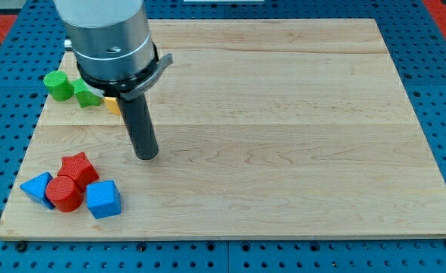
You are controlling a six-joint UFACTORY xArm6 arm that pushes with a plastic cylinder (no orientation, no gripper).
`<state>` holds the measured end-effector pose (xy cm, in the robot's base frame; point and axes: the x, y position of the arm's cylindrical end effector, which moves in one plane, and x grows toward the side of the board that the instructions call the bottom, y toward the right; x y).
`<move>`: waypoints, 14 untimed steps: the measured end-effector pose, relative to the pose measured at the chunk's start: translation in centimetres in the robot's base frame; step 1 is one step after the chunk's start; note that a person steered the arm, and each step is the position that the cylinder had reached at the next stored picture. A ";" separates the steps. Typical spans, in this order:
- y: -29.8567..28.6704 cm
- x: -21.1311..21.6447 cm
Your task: Push the yellow heart slightly up
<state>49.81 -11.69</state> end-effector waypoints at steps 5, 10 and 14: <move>-5.1 0.2; -10.9 -8.0; -4.7 -8.9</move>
